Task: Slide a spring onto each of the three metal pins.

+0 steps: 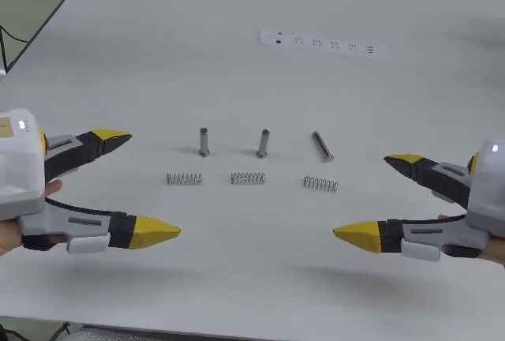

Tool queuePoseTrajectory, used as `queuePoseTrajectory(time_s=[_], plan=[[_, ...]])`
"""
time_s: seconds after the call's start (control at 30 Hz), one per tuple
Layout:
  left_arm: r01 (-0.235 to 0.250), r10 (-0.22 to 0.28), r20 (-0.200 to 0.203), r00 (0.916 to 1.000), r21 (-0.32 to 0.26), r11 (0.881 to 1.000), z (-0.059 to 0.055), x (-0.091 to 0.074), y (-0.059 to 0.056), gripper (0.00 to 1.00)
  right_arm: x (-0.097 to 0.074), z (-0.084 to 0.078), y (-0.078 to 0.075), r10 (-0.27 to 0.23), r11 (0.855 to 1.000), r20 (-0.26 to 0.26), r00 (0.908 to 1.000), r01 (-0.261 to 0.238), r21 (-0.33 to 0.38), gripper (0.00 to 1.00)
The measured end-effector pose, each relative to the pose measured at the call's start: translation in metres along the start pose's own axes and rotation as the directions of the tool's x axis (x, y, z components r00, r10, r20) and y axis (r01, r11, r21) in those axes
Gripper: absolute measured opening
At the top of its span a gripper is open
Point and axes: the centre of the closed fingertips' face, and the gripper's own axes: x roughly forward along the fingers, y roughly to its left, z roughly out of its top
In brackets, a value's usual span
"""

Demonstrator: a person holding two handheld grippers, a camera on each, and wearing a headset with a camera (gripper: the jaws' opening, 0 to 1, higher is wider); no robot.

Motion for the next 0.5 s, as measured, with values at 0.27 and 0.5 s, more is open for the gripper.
queuePoseTrajectory(time_s=[0.27,0.5], plan=[[-0.003,0.003,0.009,1.0000,-0.008,1.000,0.003,0.000,0.001,0.97,0.011,0.012,-0.009,-0.002,1.000,0.002,1.0000,0.002,-0.017,0.94],[-0.003,0.003,0.015,0.9999,-0.018,1.000,0.004,0.000,0.001,0.97,0.019,0.022,-0.022,-0.025,1.000,-0.005,0.9997,0.024,-0.009,0.84]])
